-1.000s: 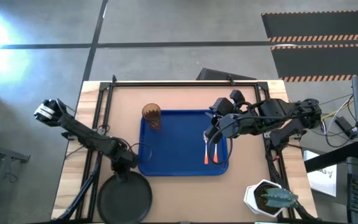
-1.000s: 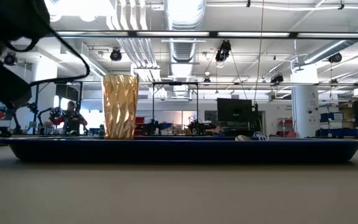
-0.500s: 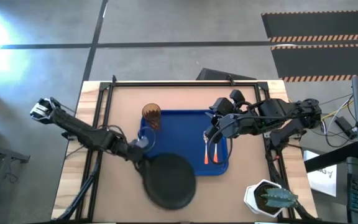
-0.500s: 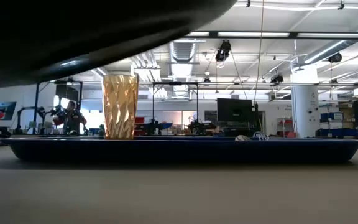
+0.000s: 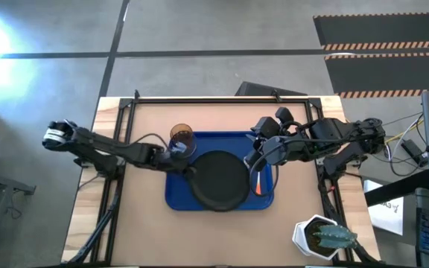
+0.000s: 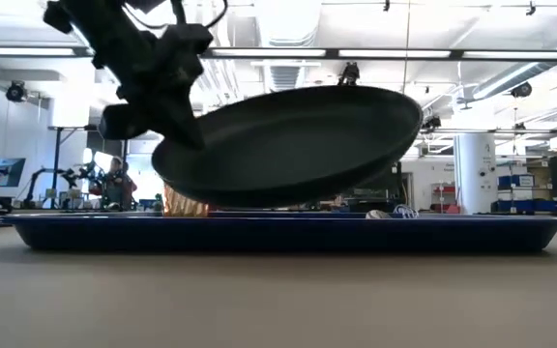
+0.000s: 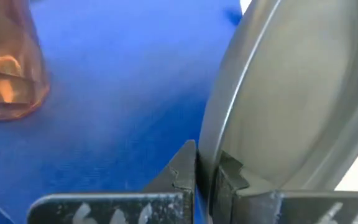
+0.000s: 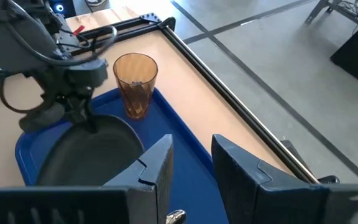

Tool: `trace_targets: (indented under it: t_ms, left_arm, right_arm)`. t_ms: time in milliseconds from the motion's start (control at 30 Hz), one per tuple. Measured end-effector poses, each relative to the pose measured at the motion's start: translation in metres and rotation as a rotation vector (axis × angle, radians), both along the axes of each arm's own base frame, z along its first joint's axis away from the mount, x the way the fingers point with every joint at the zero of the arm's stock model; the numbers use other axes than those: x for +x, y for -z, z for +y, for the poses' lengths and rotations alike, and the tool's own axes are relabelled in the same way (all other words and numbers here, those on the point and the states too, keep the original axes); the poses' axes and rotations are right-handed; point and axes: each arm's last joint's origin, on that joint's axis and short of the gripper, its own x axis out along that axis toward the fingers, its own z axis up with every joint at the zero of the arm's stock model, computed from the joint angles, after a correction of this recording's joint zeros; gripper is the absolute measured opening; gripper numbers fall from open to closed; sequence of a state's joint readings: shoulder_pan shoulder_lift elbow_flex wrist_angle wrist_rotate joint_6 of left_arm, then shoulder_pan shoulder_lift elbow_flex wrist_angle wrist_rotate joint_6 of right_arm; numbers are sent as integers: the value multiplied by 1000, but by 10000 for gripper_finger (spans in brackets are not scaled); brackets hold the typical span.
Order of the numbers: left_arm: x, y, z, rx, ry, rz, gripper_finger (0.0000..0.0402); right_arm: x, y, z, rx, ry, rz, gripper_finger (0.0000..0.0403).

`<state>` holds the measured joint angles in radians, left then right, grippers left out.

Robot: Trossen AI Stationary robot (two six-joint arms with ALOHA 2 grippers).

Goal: Pick and place plate/cup/fork/spoon on tray
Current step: Put the black plate on the blue tray

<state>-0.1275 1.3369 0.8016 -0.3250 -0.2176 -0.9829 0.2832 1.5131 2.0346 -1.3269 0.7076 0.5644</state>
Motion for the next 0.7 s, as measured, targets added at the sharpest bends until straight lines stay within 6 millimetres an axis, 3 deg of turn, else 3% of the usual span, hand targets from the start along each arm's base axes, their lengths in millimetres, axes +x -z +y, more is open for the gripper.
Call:
trace_targets:
  t_ms: [433, 700]
  left_arm:
    - [13, 29, 18, -23, -26, 122, 0]
    - [14, 30, 21, -28, -21, 125, 0]
  right_arm:
    - [0, 0, 0, -9, -10, 11, 102]
    - [0, 0, 0, -16, -19, 17, 102]
